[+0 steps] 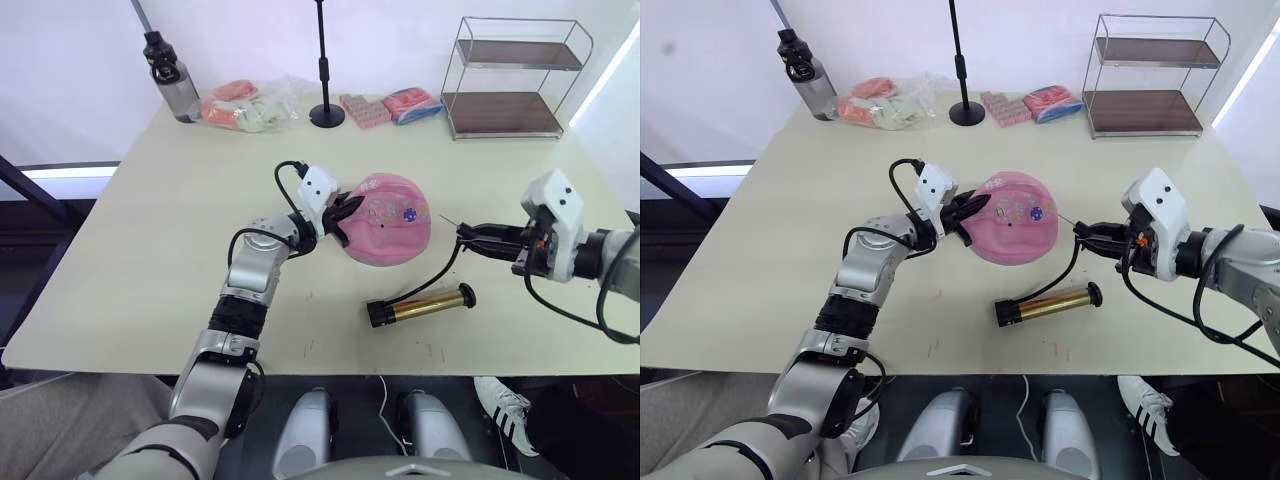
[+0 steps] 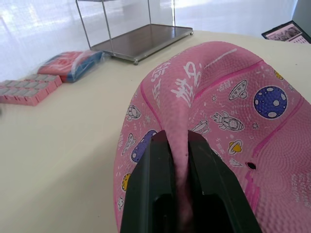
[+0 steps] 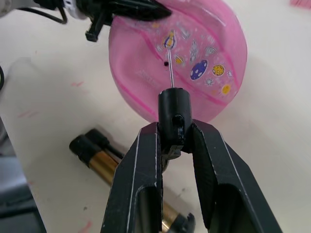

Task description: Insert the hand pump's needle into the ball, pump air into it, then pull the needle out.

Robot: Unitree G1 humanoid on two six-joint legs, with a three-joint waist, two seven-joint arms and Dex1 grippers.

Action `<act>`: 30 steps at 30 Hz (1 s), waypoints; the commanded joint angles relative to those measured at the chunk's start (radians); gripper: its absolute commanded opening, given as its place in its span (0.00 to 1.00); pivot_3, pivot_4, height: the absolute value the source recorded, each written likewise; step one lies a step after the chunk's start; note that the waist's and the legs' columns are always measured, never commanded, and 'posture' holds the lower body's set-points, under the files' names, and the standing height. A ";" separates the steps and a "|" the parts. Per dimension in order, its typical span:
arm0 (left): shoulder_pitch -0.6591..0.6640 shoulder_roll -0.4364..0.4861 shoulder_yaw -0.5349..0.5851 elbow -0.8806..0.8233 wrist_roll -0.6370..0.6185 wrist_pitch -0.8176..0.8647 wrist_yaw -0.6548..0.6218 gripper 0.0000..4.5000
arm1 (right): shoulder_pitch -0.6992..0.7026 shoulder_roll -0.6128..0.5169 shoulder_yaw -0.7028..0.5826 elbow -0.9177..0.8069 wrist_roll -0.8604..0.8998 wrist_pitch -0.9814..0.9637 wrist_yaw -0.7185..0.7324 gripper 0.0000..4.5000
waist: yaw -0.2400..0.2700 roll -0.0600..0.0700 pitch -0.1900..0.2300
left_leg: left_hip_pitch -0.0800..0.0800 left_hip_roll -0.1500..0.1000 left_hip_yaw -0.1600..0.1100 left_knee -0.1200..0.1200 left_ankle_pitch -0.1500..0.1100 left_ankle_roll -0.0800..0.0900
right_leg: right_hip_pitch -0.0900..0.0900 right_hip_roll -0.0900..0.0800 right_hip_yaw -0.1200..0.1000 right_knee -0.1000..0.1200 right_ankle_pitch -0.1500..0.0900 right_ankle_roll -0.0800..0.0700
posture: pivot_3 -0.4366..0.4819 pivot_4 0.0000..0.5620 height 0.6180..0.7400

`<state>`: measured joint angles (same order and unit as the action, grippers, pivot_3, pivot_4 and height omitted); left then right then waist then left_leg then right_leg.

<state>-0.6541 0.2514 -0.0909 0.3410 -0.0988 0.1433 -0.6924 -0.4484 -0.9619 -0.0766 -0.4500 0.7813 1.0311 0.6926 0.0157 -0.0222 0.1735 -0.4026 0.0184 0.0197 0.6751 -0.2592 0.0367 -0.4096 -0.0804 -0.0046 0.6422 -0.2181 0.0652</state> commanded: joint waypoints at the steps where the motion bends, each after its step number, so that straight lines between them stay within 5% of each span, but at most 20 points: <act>1: 0.005 -0.014 -0.019 -0.011 0.010 -0.024 0.012 0.01 | -0.077 -0.012 0.050 0.025 -0.011 0.066 0.012 0.07 | 0.002 0.000 0.000 | 0.000 0.000 0.000 0.000 0.000 0.000 | 0.000 0.000 -0.001 0.000 0.000 0.000 | 0.48 0.27 1.00; 11: 0.001 -0.034 -0.033 0.004 0.025 -0.035 0.026 0.01 | -0.408 0.061 0.254 0.221 -0.103 0.241 0.035 0.07 | -0.001 0.001 -0.001 | -0.011 0.000 -0.001 0.007 0.000 0.000 | -0.005 -0.001 -0.006 0.000 0.000 0.000 | 0.48 0.27 1.00; 30: 0.021 -0.040 -0.047 0.002 0.044 -0.055 0.038 0.01 | -0.861 0.108 0.824 0.463 -0.387 0.231 0.451 0.07 | 0.001 0.003 -0.001 | -0.014 -0.001 -0.003 0.009 0.000 0.000 | -0.006 -0.002 -0.009 0.000 0.001 0.000 | 0.48 0.27 1.00</act>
<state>-0.6482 0.2230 -0.1146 0.3454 -0.0632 0.0957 -0.6556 -1.2579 -0.8516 0.7016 0.0045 0.4337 1.2746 1.0875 0.0163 -0.0193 0.1727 -0.4161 0.0170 0.0162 0.6843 -0.2593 0.0369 -0.4154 -0.0821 -0.0136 0.6426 -0.2168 0.0655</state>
